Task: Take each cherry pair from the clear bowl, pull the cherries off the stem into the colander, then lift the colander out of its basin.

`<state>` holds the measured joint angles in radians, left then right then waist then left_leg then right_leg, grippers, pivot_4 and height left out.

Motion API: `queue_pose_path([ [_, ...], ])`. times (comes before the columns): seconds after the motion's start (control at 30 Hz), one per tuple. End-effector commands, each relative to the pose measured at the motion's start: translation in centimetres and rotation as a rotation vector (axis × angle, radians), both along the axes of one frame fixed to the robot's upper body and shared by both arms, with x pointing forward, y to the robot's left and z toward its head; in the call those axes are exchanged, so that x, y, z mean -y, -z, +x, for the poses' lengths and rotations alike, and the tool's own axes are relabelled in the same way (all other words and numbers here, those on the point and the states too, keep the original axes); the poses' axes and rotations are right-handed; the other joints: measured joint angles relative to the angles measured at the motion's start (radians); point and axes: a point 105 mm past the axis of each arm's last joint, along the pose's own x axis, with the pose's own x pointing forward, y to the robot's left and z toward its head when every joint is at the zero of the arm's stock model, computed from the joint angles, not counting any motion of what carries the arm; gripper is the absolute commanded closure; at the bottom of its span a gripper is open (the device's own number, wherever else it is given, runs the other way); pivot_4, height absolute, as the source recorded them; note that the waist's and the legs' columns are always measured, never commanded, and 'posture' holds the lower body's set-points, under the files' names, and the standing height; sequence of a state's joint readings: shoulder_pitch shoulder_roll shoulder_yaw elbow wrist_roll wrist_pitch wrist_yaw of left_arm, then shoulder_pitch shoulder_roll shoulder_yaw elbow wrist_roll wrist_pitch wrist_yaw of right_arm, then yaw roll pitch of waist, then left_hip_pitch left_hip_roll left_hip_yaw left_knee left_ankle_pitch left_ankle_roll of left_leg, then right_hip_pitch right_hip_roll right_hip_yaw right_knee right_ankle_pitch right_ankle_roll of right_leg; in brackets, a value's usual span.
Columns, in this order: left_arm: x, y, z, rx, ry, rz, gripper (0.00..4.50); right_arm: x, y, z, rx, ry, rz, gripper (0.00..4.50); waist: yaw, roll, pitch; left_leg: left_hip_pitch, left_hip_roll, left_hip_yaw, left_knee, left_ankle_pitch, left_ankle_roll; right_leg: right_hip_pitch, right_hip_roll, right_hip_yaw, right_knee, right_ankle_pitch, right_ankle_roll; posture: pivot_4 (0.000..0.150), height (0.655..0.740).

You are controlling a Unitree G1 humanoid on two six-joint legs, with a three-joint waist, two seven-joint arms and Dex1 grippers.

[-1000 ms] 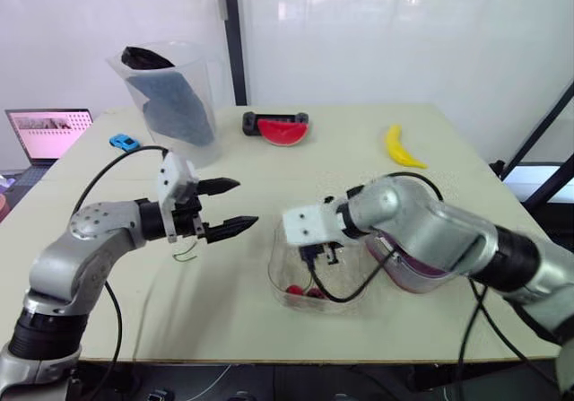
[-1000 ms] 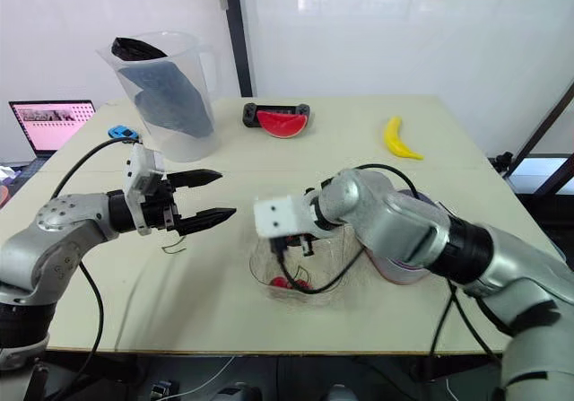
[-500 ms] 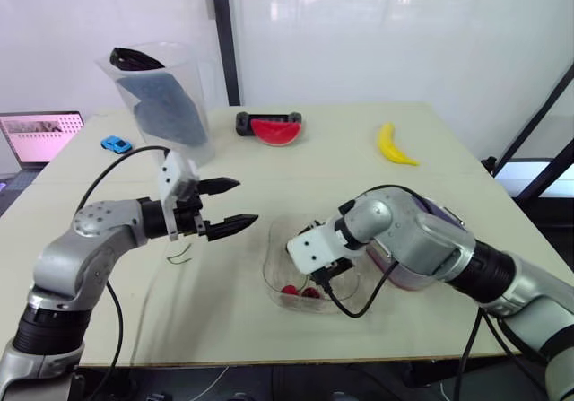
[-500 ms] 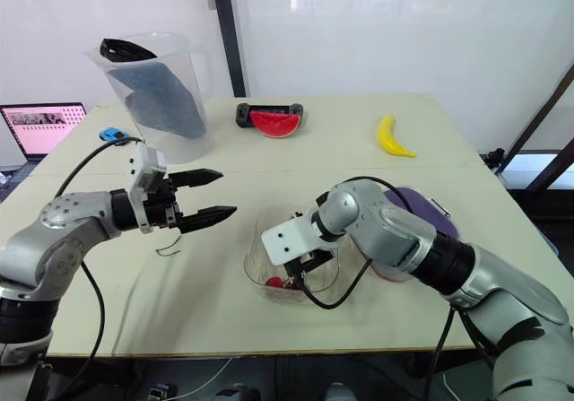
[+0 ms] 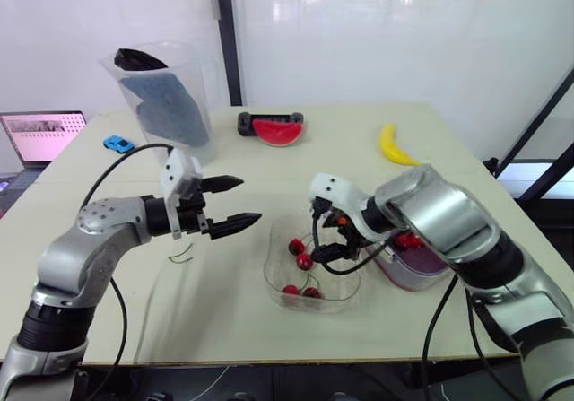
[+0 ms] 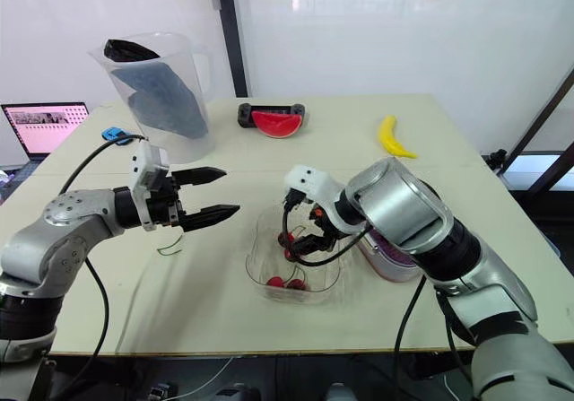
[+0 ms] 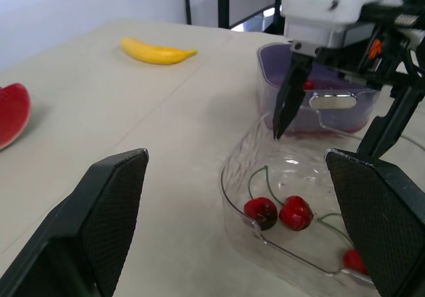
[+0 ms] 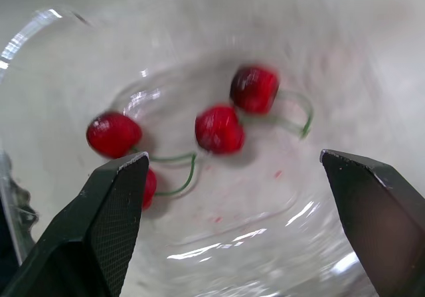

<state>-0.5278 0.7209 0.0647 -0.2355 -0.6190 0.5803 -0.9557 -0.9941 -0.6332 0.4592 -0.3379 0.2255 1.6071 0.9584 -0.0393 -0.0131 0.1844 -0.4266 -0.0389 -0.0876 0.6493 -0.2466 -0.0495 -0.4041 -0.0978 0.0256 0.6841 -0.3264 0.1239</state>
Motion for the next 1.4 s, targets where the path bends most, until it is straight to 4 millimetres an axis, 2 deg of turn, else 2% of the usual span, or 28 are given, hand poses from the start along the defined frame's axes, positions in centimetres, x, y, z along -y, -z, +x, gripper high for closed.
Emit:
queue_pose_path([
  [0.03,0.5,-1.5,-0.2,0.06,0.029,-0.003,0.0,-0.7,0.7,0.3,0.03,0.041,0.032,0.1,-0.003,0.0,0.0,0.0,0.0,0.0,0.0,0.0,0.0,0.0,0.0,0.0,0.0,0.0,0.0,0.15,0.74],
  [0.23,0.3,-1.7,-0.2,0.063,0.032,0.01,0.0,-2.1,2.0,0.8,0.017,0.123,0.108,0.1,-0.006,0.0,0.0,0.0,0.0,0.0,0.0,0.002,-0.003,-0.001,0.0,0.0,0.001,0.0,0.0,0.15,0.74],
  [0.6,0.2,-1.8,-0.3,0.069,0.024,0.02,0.0,-2.8,3.4,1.3,-0.007,0.19,0.081,0.1,-0.006,0.0,0.0,0.0,0.0,0.0,0.0,0.001,-0.002,0.0,0.0,0.0,0.001,0.0,0.0,0.15,0.74],
  [0.63,0.2,-1.8,-0.3,0.07,0.022,0.02,0.0,-2.9,3.6,1.2,-0.015,0.196,0.081,0.64,-0.006,0.0,0.0,0.0,0.0,0.0,0.0,0.001,-0.002,0.0,0.0,0.0,0.001,0.0,0.0,0.15,0.74],
  [0.7,0.1,-1.8,-0.2,0.072,0.018,0.019,0.0,-3.0,3.7,1.3,-0.018,0.203,0.086,1.33,-0.006,0.0,0.0,0.0,0.0,0.0,0.0,0.001,-0.002,0.0,0.0,0.0,0.001,0.0,0.0,0.15,0.74],
  [0.8,0.1,-1.8,-0.2,0.074,0.014,0.019,0.0,-3.1,3.4,1.4,-0.005,0.205,0.08,2.96,-0.006,0.0,0.0,0.0,0.0,0.0,0.0,0.001,-0.002,0.0,0.0,0.0,0.001,0.0,0.0,0.15,0.74],
  [0.83,0.1,-1.8,-0.2,0.075,0.014,0.019,0.0,-3.1,3.4,1.3,-0.003,0.199,0.073,3.32,-0.006,0.0,0.0,0.0,0.0,0.0,0.0,0.001,-0.002,0.0,0.0,0.0,0.001,0.0,0.0,0.15,0.74],
  [1.03,0.1,-1.9,-0.1,0.077,0.014,0.017,0.0,-3.0,2.8,1.0,-0.001,0.167,0.061,3.32,-0.006,0.0,0.0,0.0,0.0,0.0,0.0,0.001,-0.001,0.0,0.0,0.0,0.001,0.0,0.0,0.15,0.74],
  [1.17,0.0,-2.0,0.0,0.076,0.01,0.008,0.0,-2.9,0.9,-0.1,0.054,0.038,0.024,3.32,-0.005,0.0,0.0,0.0,0.0,0.0,0.0,0.0,0.0,0.0,0.0,0.0,0.001,0.0,0.0,0.15,0.74],
  [1.23,0.0,-2.4,0.1,0.067,0.009,-0.031,0.0,-2.4,-1.2,-0.3,0.204,-0.083,0.016,3.32,-0.004,0.001,0.0,0.0,0.0,0.0,0.0,0.0,0.0,0.0,0.0,0.0,0.0,0.0,0.0,0.15,0.74],
  [1.4,-0.2,-3.7,0.2,0.021,0.027,-0.155,0.0,-1.0,-4.8,-1.2,0.399,-0.265,0.028,3.32,-0.005,0.0,0.0,0.0,0.0,0.0,0.001,-0.001,0.002,0.001,0.001,-0.001,-0.001,0.0,0.0,0.15,0.74],
])
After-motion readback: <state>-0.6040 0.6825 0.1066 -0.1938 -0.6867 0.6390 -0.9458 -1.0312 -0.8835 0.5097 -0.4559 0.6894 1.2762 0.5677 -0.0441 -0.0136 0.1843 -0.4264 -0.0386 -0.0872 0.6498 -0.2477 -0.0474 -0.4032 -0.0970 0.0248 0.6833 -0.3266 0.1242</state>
